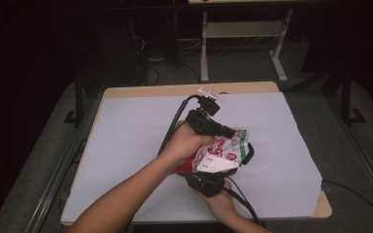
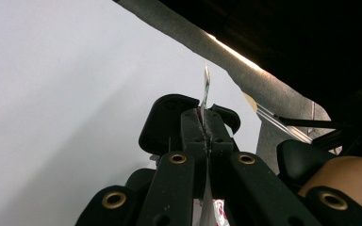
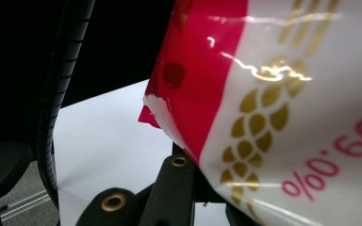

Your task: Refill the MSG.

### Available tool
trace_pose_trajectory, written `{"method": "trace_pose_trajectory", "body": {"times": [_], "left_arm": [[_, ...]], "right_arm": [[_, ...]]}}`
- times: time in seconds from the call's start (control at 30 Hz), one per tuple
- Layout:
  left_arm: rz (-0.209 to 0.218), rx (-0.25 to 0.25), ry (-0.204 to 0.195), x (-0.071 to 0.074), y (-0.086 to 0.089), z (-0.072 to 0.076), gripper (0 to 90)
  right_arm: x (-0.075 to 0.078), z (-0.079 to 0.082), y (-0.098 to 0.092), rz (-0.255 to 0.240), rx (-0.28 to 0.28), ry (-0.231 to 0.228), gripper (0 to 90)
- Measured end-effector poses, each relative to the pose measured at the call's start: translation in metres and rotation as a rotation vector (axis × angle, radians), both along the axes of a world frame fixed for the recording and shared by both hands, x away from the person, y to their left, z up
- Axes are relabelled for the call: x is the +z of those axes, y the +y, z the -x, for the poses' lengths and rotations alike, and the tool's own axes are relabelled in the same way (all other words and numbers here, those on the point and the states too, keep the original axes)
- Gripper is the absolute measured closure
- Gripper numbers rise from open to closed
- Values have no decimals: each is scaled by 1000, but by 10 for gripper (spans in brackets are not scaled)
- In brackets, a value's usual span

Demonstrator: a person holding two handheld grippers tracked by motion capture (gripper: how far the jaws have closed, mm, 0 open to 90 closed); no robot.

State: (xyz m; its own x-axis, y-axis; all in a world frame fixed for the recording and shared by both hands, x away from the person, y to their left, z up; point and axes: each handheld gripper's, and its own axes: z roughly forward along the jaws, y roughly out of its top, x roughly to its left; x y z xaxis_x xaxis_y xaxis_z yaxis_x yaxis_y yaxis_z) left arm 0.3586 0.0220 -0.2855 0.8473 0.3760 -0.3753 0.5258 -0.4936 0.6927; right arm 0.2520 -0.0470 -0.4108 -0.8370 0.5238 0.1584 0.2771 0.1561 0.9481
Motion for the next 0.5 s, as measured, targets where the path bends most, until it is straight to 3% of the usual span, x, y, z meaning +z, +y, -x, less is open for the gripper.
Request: {"method": "trace_pose_trajectory", "body": {"times": [0.5], "left_arm": [[0,3,6,0,0,0,899]], "right_arm": [[0,0,0,-1,2,-1,900]]}}
